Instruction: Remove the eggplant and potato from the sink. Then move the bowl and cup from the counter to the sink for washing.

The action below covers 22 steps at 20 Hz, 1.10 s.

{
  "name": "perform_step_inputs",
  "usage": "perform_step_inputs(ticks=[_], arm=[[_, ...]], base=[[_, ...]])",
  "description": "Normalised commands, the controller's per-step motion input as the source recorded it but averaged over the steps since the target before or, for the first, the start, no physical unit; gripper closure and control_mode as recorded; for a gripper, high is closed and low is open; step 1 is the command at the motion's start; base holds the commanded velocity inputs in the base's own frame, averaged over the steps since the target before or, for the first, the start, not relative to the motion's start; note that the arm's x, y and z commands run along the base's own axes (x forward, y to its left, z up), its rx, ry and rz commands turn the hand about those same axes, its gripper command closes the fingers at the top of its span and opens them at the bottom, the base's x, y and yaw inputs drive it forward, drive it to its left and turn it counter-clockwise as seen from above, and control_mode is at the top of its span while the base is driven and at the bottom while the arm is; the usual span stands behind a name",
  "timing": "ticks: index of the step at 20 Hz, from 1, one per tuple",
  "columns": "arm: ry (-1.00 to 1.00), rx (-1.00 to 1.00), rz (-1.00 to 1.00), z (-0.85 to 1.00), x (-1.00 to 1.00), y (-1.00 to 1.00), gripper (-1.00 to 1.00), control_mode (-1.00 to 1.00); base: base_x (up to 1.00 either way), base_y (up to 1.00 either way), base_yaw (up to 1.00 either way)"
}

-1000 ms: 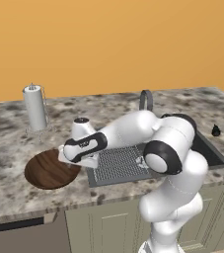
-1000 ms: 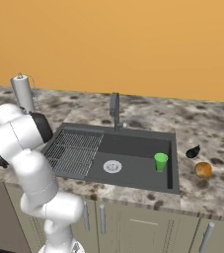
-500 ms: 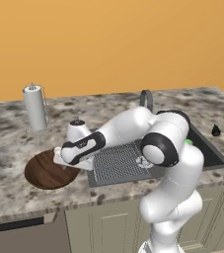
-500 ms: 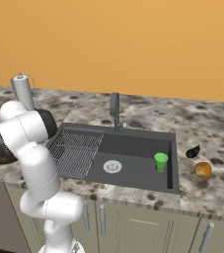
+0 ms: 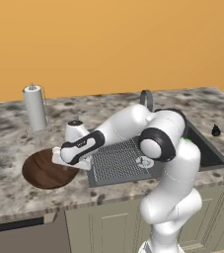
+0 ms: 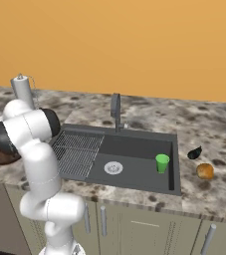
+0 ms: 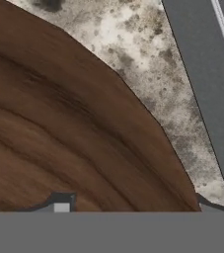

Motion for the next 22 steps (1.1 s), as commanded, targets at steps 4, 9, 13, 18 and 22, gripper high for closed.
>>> perform_step_inputs(ticks=[4, 9, 13, 18, 22], arm=[[0.00, 0.01, 0.00, -0.06, 0.03, 0.01, 1.00, -1.00], [0.00, 0.10, 0.00, 0.03, 0.02, 0.02, 1.00, -1.00], [-0.01, 0.10, 0.00, 0.18, 0.02, 0.04, 1.00, -1.00], [0.00, 0.06, 0.00, 0.25, -0.01, 0.00, 1.00, -1.00], [0.00, 0.03, 0.00, 0.24, -0.05, -0.06, 1.00, -1.00]], base=[[0.00, 0.00, 0.00], [0.00, 0.00, 0.00], [0.00, 0.00, 0.00], [0.00, 0.00, 0.00], [0.00, 0.00, 0.00]])
